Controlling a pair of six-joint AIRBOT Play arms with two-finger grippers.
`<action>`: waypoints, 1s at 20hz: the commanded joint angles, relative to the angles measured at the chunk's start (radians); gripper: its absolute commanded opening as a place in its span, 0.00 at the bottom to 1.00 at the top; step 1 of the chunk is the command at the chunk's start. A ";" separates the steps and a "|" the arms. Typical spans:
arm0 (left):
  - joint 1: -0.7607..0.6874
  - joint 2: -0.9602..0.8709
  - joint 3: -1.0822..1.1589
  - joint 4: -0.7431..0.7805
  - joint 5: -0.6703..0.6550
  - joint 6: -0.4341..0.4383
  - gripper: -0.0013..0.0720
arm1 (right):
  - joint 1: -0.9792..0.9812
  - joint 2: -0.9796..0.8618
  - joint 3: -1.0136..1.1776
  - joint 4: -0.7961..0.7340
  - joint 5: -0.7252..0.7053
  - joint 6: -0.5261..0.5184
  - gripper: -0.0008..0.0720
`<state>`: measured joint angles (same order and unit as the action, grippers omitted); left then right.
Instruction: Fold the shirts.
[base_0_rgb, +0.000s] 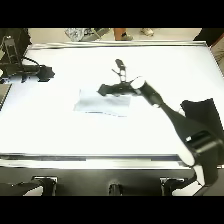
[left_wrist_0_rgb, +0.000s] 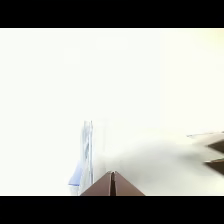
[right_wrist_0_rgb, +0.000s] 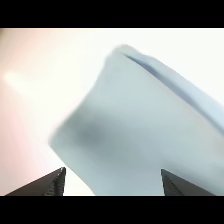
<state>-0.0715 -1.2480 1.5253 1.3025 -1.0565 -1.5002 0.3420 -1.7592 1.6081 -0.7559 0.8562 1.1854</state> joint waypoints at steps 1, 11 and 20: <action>0.012 0.001 -0.013 0.000 0.002 0.012 0.06 | -0.188 0.058 -0.004 -0.450 0.406 0.180 0.96; 0.012 0.001 -0.013 0.000 0.002 0.012 0.06 | -0.250 -0.103 -0.178 0.071 0.172 0.101 0.85; 0.012 0.001 -0.013 0.000 0.002 0.012 0.06 | -0.289 -0.078 -0.138 0.239 0.254 -0.179 0.07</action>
<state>-0.0601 -1.2472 1.5127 1.3029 -1.0554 -1.4883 0.0856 -1.8717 1.4452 -0.5594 1.0672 1.1198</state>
